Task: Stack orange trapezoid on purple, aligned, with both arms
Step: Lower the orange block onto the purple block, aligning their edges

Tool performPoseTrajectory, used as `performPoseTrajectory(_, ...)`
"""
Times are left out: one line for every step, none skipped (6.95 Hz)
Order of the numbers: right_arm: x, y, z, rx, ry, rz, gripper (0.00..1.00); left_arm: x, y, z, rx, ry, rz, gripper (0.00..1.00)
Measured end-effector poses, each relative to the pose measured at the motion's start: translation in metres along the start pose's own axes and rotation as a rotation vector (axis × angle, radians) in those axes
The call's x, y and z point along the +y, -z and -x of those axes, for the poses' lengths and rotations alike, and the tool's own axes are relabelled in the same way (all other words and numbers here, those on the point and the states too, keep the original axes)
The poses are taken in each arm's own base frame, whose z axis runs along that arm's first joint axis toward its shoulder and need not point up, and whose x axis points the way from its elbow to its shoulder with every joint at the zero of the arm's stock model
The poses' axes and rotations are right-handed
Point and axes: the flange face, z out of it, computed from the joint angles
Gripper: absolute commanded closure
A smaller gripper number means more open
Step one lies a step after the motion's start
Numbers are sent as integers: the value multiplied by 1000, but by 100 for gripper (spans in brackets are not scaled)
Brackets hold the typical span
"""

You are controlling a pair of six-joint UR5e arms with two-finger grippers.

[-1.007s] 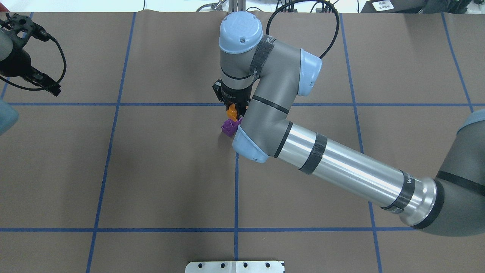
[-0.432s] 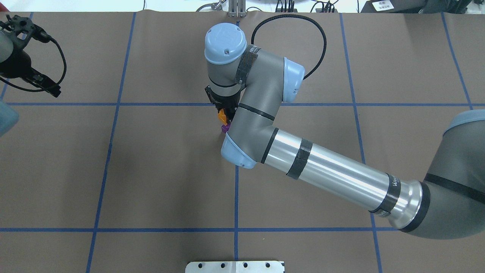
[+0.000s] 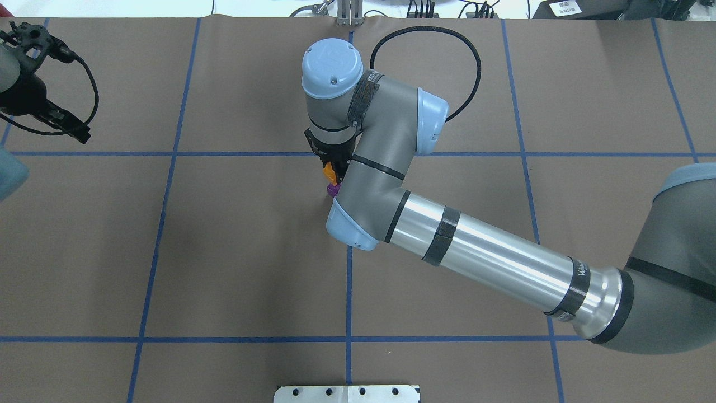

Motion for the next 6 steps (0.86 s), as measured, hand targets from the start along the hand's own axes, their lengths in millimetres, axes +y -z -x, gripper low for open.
performPoseTrajectory(0, -1, -1, 2, 2, 0, 100, 0, 0, 0, 0, 0, 1, 0)
performPoseTrajectory(1, -3, -1, 3, 4, 1, 100, 1, -1, 0, 0, 1, 1, 0)
performPoseTrajectory(1, -6, -3, 8, 6, 1, 100, 1, -1, 0, 0, 1, 2, 0)
performPoseTrajectory(1, -7, -3, 8, 6, 2, 100, 0, -1, 0, -1, 0, 1, 0)
performPoseTrajectory(0, -9, -3, 7, 7, 2, 100, 0, -1, 0, -1, -1, 1, 0)
performPoseTrajectory(-1, -11, -4, 3, 9, 4, 100, 0, -1, -1, -1, -1, 0, 0)
